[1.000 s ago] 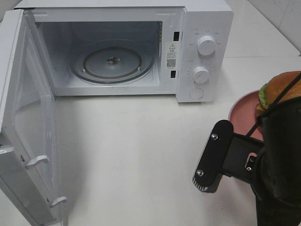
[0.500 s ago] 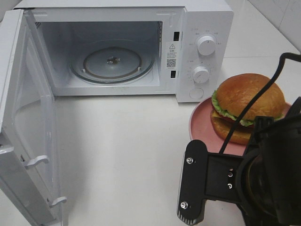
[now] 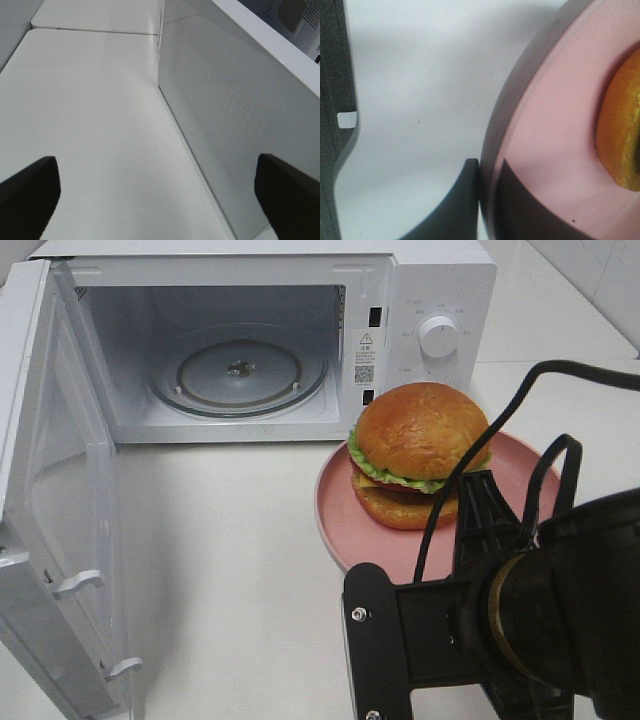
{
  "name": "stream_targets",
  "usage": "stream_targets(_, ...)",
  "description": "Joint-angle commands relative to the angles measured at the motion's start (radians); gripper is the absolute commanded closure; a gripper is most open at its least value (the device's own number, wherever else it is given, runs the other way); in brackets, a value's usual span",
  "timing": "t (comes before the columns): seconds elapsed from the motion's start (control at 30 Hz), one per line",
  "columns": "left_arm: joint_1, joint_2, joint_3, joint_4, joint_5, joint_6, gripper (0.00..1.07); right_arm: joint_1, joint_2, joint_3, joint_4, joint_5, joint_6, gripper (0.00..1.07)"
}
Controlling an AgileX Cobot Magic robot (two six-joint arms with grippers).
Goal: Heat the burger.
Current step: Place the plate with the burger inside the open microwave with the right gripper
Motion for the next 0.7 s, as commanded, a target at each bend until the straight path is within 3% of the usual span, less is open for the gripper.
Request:
stream_targets(0.03, 0.004, -0.020, 0.001, -0.003, -0.009, 0.002, 0.09, 0.004, -0.010, 0.001, -0.092, -0.057, -0.021, 1.07)
stream_targets(0.23, 0.004, -0.020, 0.001, -0.003, -0.009, 0.002, 0.09, -0.008, -0.010, 0.001, -0.173, -0.118, -0.055, 1.07)
stream_targets(0.7, 0.004, -0.020, 0.001, -0.003, -0.009, 0.002, 0.09, -0.162, -0.010, 0.000, -0.093, -0.354, -0.372, 1.07)
